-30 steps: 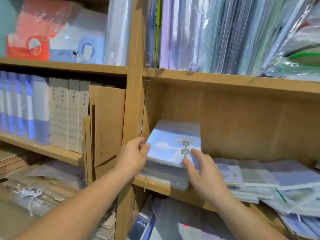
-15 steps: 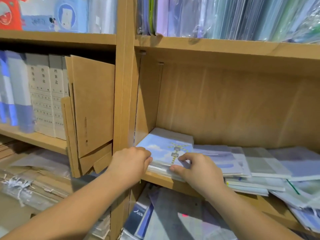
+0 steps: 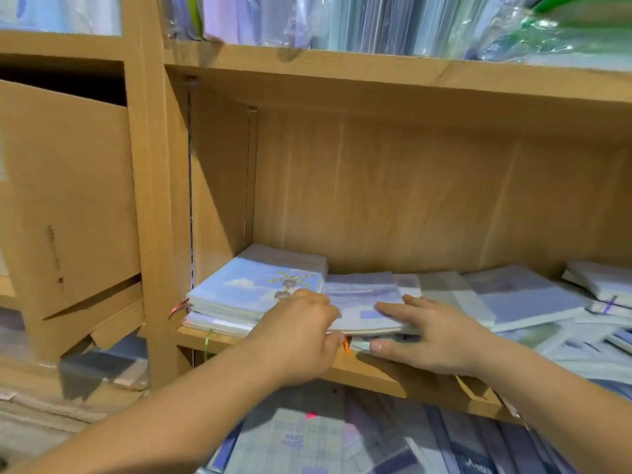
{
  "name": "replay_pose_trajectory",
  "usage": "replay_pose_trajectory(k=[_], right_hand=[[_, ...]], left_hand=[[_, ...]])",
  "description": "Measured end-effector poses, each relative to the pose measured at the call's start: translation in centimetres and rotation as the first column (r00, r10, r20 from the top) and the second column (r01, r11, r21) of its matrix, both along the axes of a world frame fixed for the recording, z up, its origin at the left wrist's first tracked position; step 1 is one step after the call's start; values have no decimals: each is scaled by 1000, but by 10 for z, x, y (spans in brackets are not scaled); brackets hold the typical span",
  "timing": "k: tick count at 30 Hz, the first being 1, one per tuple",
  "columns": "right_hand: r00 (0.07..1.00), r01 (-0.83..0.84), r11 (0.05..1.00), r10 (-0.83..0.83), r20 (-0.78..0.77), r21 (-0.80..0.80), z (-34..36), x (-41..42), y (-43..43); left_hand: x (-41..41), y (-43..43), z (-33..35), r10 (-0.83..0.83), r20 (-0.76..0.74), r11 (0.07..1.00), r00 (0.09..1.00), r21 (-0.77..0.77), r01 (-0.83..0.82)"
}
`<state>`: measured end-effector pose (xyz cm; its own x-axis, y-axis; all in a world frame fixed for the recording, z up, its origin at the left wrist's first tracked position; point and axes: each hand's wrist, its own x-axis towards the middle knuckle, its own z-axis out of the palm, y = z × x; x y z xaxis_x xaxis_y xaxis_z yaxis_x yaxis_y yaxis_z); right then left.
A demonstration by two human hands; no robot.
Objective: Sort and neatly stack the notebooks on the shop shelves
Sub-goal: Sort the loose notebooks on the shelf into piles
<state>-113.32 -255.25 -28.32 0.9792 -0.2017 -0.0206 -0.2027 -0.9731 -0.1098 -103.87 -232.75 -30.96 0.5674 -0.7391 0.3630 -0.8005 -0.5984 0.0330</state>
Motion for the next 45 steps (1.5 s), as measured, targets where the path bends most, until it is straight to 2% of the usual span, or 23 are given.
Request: replay_pose_trajectory(k=[3,5,7,10,12,18,21,23,25,26,28,30,34,38,40,42,45], right_hand=[[999,-19,996,21,25,-83,-2,-8,-5],[999,-22,984,27,27,-178,0,-18,-15],[999,-24,968,30,23,-248,5,-30,-30],[1000,6,962,-1,18,-274,15,-50,-57],[999,33,962,-28,24,-270,21,-61,-74],[991,119,942,-92,99,-313,27,-73,-101],[982,176,931,-142,127,-319,26,-63,-90],[972,233,918,-206,116,-319,30,-55,-79],[956,293,862,-272,111,-413,34,-47,-69],[956,292,831,-264,126,-473,35,-43,-63],[977,200,812,-123,173,-548,31,-36,-53],[990,81,844,-5,142,-530,23,-33,-52],[999,33,946,-40,-15,-321,12,-30,-74],[997,2,973,-20,-78,-230,22,-33,-79],[999,-28,975,33,19,-220,25,-46,-81],[980,-16,966,67,188,-258,25,-71,-89],[928,18,952,97,359,-305,22,-125,-110]], left_hand=[[1,-25,-10,107,-35,977,994,191,-98],[1,-35,-15,109,-37,968,993,230,-98],[2,-46,-16,67,-68,978,995,200,-52],[-1,-74,-13,-7,-276,996,961,87,32],[-1,-99,-11,-48,-346,998,937,20,58],[-5,-134,-13,-67,-358,998,931,-33,59],[-2,-119,-17,-40,-367,997,930,-79,12],[3,-99,-24,24,-336,999,941,-37,-38],[5,-84,-32,40,-367,999,930,-17,-50],[5,-81,-35,36,-389,998,920,-27,-50],[3,-81,-37,22,-391,998,920,-51,-46],[2,-86,-39,2,-360,995,933,-91,-38],[7,-86,-47,-90,-397,982,913,-188,16],[9,-82,-33,-56,-442,998,895,-57,35],[4,-78,-29,-51,-404,998,913,-53,33],[-8,-76,-30,-91,-320,985,943,-167,38],[-34,-86,-28,-185,-161,939,969,-319,126]])
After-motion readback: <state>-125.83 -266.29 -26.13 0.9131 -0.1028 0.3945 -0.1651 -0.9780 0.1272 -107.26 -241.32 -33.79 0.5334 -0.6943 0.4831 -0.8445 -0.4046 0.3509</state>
